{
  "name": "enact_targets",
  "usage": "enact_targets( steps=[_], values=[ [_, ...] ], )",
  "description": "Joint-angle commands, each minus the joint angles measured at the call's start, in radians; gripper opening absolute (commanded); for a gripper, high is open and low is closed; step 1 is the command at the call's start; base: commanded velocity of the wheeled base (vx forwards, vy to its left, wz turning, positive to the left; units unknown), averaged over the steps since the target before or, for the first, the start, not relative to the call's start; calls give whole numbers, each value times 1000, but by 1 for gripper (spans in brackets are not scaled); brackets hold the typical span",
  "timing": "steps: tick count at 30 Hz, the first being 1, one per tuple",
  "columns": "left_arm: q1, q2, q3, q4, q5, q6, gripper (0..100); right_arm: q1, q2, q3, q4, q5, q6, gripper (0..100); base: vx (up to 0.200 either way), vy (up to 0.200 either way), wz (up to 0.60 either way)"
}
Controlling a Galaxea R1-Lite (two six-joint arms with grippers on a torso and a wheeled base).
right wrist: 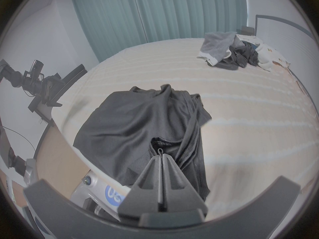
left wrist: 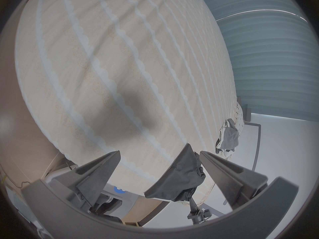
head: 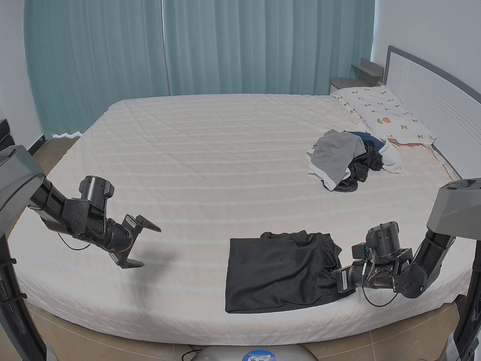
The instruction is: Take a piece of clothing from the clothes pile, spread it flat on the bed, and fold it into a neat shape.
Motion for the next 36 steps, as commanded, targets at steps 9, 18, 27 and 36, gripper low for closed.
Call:
enact_targets(
  steps=[9, 18, 27, 36],
  values=[
    [0, -7, 13, 1, 0, -3, 100, -68, 93, 204, -281, 11, -6, 0, 0, 0, 0],
    [0, -10, 23, -1, 0, -10, 100, -73, 119, 299, -353, 6, -15, 100, 0, 0, 0],
    [0, -10, 26, -1, 0, -5, 100, -137, 111, 187, -463, 0, 63, 100, 0, 0, 0],
    [0, -8, 25, -1, 0, -2, 100, -162, 139, -129, -235, 88, 401, 100, 0, 0, 0]
  ],
)
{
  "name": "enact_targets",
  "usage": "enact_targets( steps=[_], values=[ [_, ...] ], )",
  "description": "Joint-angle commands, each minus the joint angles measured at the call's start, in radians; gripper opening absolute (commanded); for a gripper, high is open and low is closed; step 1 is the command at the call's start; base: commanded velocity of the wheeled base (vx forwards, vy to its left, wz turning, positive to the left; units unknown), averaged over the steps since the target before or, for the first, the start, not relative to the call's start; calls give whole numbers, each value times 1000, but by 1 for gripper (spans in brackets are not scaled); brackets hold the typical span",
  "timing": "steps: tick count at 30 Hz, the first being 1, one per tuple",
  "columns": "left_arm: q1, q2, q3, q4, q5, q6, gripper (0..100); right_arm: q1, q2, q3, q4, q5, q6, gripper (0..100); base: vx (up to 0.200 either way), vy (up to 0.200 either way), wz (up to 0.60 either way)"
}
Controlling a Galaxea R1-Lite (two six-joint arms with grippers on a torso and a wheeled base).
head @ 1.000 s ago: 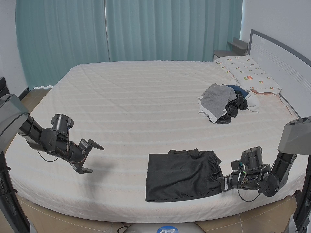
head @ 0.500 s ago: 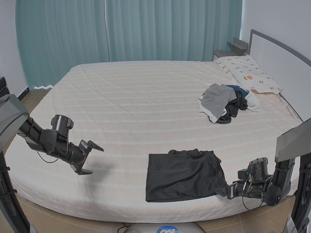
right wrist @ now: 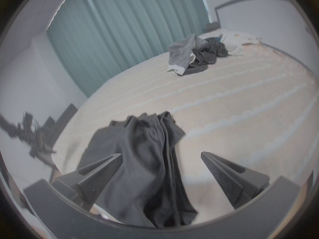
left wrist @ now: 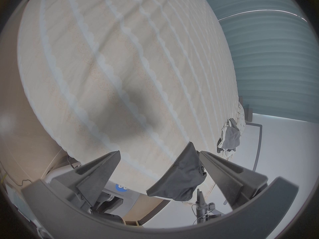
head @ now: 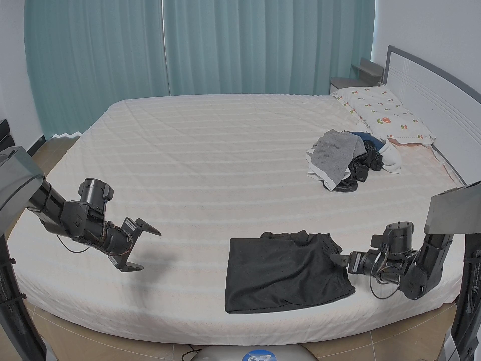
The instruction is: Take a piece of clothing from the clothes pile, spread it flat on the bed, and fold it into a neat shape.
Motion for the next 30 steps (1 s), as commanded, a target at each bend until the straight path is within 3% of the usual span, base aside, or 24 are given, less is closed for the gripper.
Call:
enact_targets(
  steps=[1, 8, 22, 23, 26, 30],
  values=[
    [0, 0, -1, 0, 0, 1, 100, -24, 22, -228, 164, 74, 196, 100, 0, 0, 0],
    [0, 1, -1, -2, 0, 1, 100, -21, 42, -396, 321, 161, 314, 100, 0, 0, 0],
    [0, 3, -1, -2, 0, 2, 100, -22, 171, -560, 402, 160, 320, 100, 0, 0, 0],
    [0, 3, -1, -2, 0, 2, 100, -22, 177, -568, 413, 160, 320, 0, 0, 0, 0],
    [0, 3, -1, -2, 0, 2, 100, -22, 183, -592, 465, 161, 332, 0, 0, 0, 0],
    [0, 3, -1, -2, 0, 2, 100, -24, 182, -621, 500, 157, 438, 0, 0, 0, 0]
  ],
)
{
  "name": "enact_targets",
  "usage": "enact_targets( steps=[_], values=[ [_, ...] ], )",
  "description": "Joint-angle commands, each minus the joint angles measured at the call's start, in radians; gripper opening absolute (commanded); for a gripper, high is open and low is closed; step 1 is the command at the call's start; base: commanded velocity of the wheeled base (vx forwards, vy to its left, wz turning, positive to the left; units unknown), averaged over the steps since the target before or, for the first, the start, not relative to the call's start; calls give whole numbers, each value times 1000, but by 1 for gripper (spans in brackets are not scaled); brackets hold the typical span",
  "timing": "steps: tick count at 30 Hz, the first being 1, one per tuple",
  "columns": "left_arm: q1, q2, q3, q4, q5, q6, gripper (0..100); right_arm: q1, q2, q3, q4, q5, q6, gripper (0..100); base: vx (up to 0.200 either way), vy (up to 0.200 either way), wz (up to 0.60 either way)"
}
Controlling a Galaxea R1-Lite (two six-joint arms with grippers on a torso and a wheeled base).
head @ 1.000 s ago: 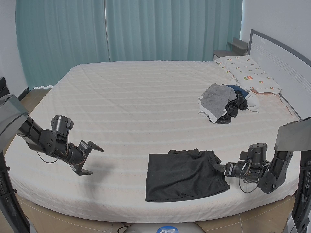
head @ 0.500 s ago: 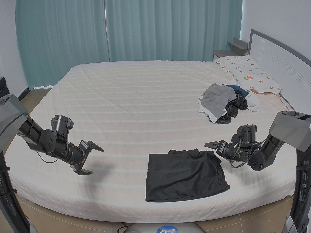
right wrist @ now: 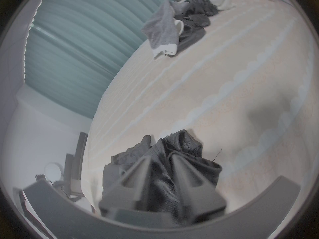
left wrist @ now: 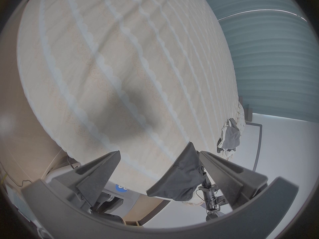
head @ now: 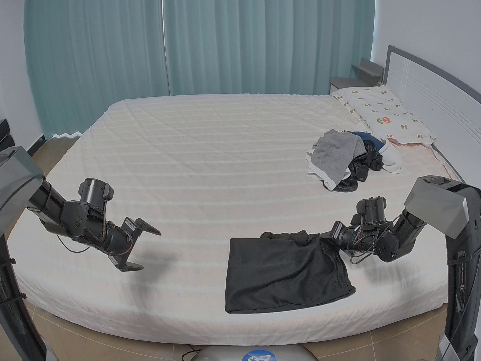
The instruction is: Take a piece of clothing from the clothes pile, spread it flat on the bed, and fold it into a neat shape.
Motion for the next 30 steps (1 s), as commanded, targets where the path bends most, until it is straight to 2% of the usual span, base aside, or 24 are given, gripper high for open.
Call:
enact_targets(
  steps=[1, 20, 24, 30],
  values=[
    [0, 2, 0, 0, 0, 0, 100, -3, 9, -31, 21, -2, 64, 0, 0, 0, 0],
    [0, 2, -1, 1, 0, 0, 100, -75, 9, -21, 16, -10, 76, 0, 0, 0, 0],
    [0, 2, -1, 0, 0, 0, 100, -78, 18, -29, 15, -48, 92, 0, 0, 0, 0],
    [-2, 2, -1, 1, 0, 0, 100, -80, 15, -17, 23, -65, 92, 0, 0, 0, 0]
  ],
)
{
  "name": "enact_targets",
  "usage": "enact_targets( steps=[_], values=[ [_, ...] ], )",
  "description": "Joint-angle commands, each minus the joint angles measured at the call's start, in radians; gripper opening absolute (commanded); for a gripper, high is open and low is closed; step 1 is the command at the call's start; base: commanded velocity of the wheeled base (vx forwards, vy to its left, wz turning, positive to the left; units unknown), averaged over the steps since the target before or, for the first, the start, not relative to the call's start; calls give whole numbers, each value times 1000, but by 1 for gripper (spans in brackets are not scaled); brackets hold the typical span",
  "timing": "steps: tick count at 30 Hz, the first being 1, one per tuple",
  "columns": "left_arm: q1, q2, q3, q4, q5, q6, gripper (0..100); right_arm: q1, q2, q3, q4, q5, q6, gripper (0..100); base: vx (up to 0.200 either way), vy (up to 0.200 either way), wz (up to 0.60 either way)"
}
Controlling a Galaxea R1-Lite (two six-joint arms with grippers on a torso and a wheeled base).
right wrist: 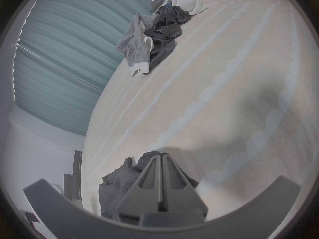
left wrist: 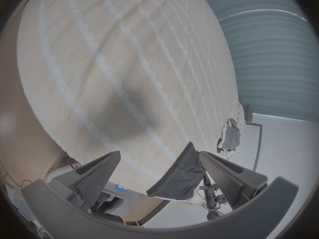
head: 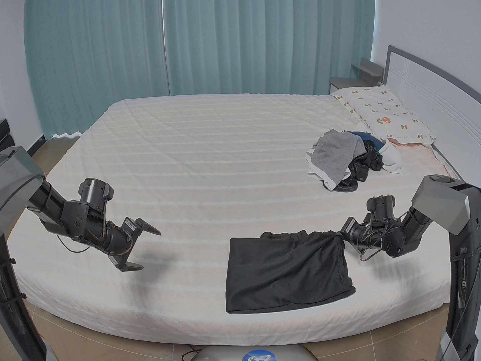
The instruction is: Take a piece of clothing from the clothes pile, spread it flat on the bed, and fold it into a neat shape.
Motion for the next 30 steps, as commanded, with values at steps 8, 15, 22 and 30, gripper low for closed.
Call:
enact_targets(
  steps=[8, 15, 22, 30],
  values=[
    [0, 2, -1, 0, 0, -1, 100, -16, -9, 42, -11, -46, -8, 100, 0, 0, 0],
    [0, 4, -1, 0, 0, -1, 100, -18, -70, 128, -43, -37, -58, 100, 0, 0, 0],
    [0, 4, -3, 0, 0, -1, 100, 5, -188, 368, -178, 52, -179, 100, 0, 0, 0],
    [0, 2, -3, 0, 0, -1, 100, 111, -236, 553, -216, 77, -269, 100, 0, 0, 0]
  ],
)
